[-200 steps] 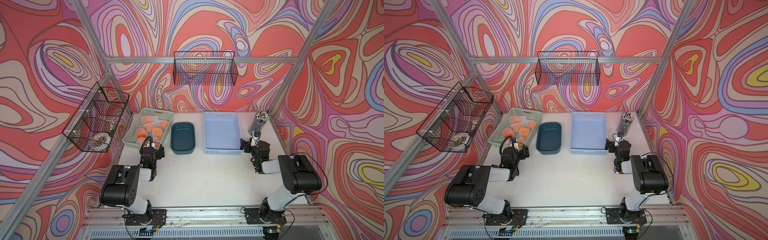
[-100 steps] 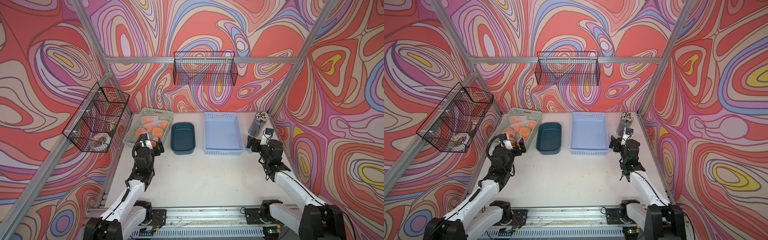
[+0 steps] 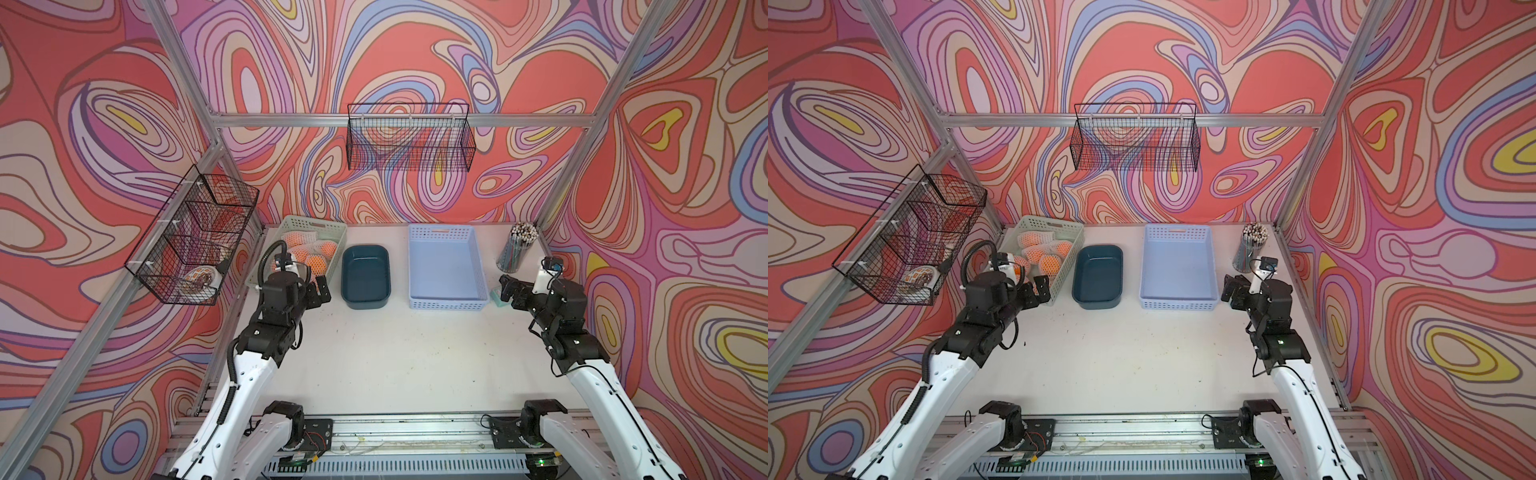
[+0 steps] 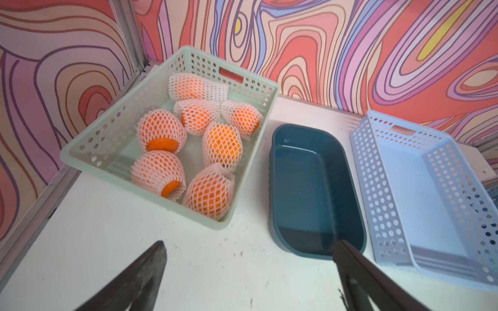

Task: Remove foam nets from oranges
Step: Pick up the orange from the basket.

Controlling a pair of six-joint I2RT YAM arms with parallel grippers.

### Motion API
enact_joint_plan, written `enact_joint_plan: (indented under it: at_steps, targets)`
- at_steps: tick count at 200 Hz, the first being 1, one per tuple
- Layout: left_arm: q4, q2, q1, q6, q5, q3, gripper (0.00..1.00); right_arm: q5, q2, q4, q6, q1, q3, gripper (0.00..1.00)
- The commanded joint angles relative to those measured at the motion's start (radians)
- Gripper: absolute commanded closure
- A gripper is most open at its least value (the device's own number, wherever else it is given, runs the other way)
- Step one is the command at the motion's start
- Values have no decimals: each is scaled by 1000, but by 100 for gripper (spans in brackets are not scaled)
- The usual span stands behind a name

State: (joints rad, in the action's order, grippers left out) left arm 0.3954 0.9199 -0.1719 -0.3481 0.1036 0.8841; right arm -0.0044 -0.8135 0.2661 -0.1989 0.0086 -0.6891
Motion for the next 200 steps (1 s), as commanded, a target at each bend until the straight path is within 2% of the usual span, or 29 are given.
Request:
enact_joint_plan:
  at_steps: [1, 34, 82, 112, 140, 158, 200]
  targets:
    - [243, 78, -8, -26, -24, 146, 0, -19, -14, 174, -39, 11, -87, 2]
    - [450, 243, -8, -59, -58, 361, 0, -77, -87, 347, -71, 15, -227, 2]
    - [619, 477, 4, -47, -91, 596, 0, -177, -116, 420, -114, 25, -289, 2]
    - [755, 650, 68, -28, -151, 741, 0, -241, -197, 462, -116, 44, -350, 2]
    - [836, 775, 117, 27, -112, 854, 1, -215, -278, 500, -100, 102, -412, 2]
    - [856, 832, 144, 55, -76, 895, 1, -203, -318, 501, -92, 144, -433, 1]
    - [805, 944, 175, 50, -130, 985, 3, -210, -385, 475, -93, 205, -449, 2]
